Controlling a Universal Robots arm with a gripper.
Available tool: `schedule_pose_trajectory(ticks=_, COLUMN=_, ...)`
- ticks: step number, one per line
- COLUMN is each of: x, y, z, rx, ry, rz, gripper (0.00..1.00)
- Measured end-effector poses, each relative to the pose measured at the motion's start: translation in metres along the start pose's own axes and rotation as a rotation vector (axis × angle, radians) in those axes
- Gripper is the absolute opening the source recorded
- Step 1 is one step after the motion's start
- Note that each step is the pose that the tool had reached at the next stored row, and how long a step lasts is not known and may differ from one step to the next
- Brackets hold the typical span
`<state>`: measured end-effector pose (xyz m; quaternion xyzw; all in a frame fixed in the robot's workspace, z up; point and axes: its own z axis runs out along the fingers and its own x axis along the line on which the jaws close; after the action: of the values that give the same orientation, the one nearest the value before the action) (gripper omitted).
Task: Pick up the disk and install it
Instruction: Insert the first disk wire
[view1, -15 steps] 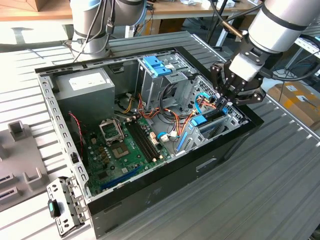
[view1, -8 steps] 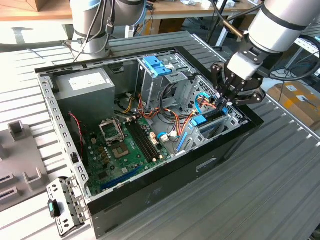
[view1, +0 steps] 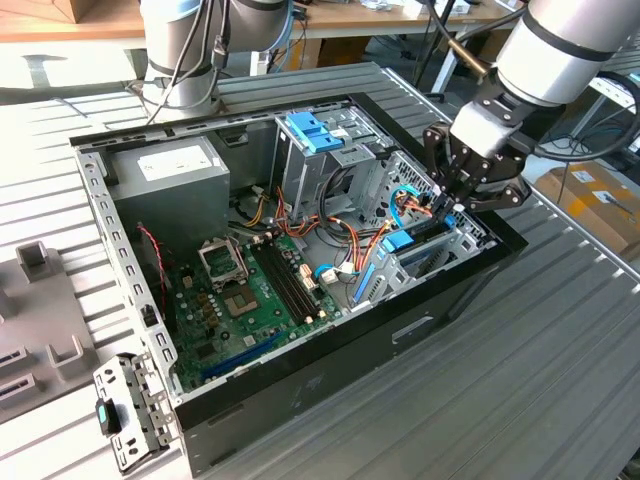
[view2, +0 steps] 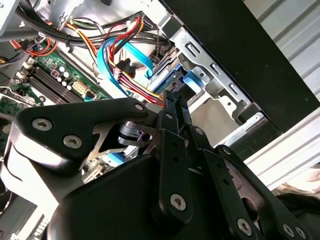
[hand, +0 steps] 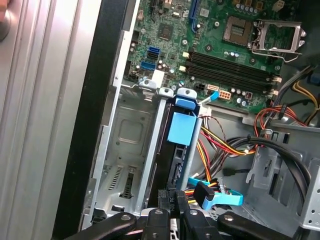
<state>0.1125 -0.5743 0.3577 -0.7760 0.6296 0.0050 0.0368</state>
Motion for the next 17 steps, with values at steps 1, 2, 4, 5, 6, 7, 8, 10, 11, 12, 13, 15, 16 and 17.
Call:
schedule_pose_trajectory(ticks=1, x=0.0000, y=0.0000, z=0.0000, rx=0.0005, ry=0.0006, rz=0.010, gripper=0.17)
schedule_pose_trajectory(ticks=2, x=0.0000, y=0.0000, z=0.0000, rx=0.0012, ry=0.0011, rz=0.021, gripper=0.17)
schedule_pose_trajectory(ticks=4, x=0.0000, y=0.0000, z=0.0000, rx=0.0018, ry=0.0017, rz=0.033, gripper=0.17)
schedule_pose_trajectory(ticks=5, x=0.0000, y=0.0000, z=0.0001, rx=0.0023, ry=0.0022, rz=0.043, gripper=0.17)
schedule_pose_trajectory(ticks=6, x=0.0000, y=0.0000, z=0.0001, rx=0.0026, ry=0.0025, rz=0.049, gripper=0.17)
schedule_pose_trajectory(ticks=7, x=0.0000, y=0.0000, z=0.0001, rx=0.0029, ry=0.0028, rz=0.054, gripper=0.17)
schedule_pose_trajectory(ticks=8, x=0.0000, y=0.0000, z=0.0001, rx=0.0033, ry=0.0031, rz=0.061, gripper=0.17)
schedule_pose_trajectory(ticks=10, x=0.0000, y=0.0000, z=0.0001, rx=0.0042, ry=0.0040, rz=0.078, gripper=0.17)
schedule_pose_trajectory(ticks=11, x=0.0000, y=0.0000, z=0.0002, rx=0.0047, ry=0.0044, rz=0.087, gripper=0.17)
schedule_pose_trajectory(ticks=12, x=0.0000, y=0.0000, z=0.0002, rx=0.0052, ry=0.0050, rz=0.097, gripper=0.17)
schedule_pose_trajectory(ticks=13, x=0.0000, y=0.0000, z=0.0002, rx=0.0056, ry=0.0053, rz=0.103, gripper=0.17)
schedule_pose_trajectory(ticks=15, x=0.0000, y=0.0000, z=0.0002, rx=0.0062, ry=0.0059, rz=0.116, gripper=0.17)
schedule_pose_trajectory(ticks=16, x=0.0000, y=0.0000, z=0.0002, rx=0.0065, ry=0.0061, rz=0.120, gripper=0.17)
schedule_pose_trajectory(ticks=17, x=0.0000, y=0.0000, z=0.0002, rx=0.0070, ry=0.0067, rz=0.129, gripper=0.17)
